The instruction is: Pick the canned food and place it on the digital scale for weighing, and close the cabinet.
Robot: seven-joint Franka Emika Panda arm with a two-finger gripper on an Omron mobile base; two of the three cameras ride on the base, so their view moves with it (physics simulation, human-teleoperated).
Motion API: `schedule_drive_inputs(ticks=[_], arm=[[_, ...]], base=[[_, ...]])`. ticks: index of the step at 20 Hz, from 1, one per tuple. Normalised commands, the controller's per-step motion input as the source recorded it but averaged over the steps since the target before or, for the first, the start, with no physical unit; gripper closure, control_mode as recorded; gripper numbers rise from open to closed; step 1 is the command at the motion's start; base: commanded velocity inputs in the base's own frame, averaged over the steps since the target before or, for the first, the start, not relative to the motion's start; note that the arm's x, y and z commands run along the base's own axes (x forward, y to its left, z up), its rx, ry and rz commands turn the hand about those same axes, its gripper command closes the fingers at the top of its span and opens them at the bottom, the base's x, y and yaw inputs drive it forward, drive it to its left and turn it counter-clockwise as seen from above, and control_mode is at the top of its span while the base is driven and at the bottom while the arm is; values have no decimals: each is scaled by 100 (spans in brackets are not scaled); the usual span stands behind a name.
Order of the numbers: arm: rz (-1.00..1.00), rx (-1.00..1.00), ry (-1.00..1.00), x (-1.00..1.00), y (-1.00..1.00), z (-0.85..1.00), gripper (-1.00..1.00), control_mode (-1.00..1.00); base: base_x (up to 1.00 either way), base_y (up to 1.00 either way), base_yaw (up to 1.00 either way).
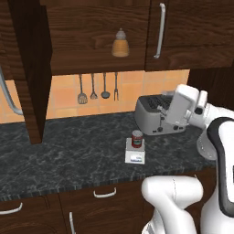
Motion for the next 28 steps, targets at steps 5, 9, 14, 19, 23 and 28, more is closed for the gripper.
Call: schedule_drive_inputs(ticks=[5,9,14,19,23,28], arm=[[-34,29,-9,-100,100,-34,-100,-100],[-16,16,-1,-86,100,-53,-100,-100],[-7,3,0,-60,100,-45,-100,-100],[-8,2,-3,-63,100,-81,-100,-100],[-12,9,-18,-52,100,-95,-100,-100],[-15,16,-26,-58,100,-95,-100,-100]], base=[[0,0,0],[0,0,0],[0,0,0],[0,0,0],[0,0,0],[0,0,0]])
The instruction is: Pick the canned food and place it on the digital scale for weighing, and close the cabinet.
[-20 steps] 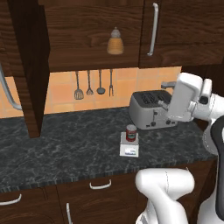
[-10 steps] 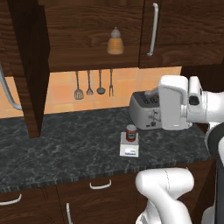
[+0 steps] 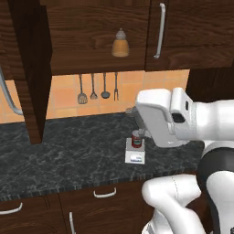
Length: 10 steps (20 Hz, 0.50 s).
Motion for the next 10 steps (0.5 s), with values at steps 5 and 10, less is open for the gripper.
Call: schedule_drive_inputs(ticks=[5,10], arm=[[-16,26,-23,-35,100,-91,-100,-100],[-14,33,-36,-17,100,-67,-100,-100]], base=[[0,0,0],[0,0,0]])
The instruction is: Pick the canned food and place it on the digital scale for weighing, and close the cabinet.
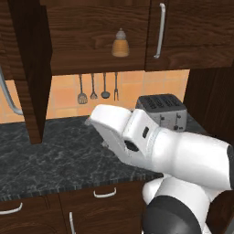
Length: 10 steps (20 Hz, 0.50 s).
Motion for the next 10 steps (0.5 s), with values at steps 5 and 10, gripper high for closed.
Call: schedule_drive_inputs(ticks=[5,10], arm=[[-11,25,-46,-5,97,-89,-100,-100],[-9,40,-48,-72,24,-95,-100,-100]], base=[[0,0,0],[0,0,0]])
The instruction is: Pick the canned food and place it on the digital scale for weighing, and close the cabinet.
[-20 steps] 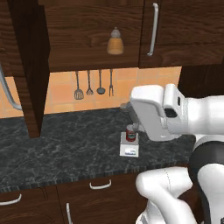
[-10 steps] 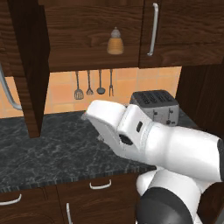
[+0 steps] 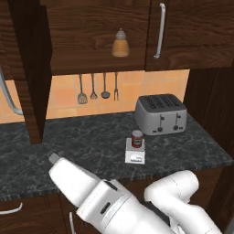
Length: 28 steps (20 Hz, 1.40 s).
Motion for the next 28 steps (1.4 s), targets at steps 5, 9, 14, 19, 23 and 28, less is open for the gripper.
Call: schedule_drive_inputs(ticks=[5,9,14,19,23,28], arm=[[-17,37,-36,-34,84,-70,-100,-100],[-7,11,10,22,100,-5,-100,-100],[-1,36,-1,19,92,-18,-100,-100],[-10,50,3,49,34,0,-100,-100],[0,55,21,62,-10,2,-100,-100],[-3,20,34,66,-12,33,-100,-100]], base=[[0,0,0],[0,0,0],[0,0,0],[0,0,0],[0,0,0],[0,0,0]])
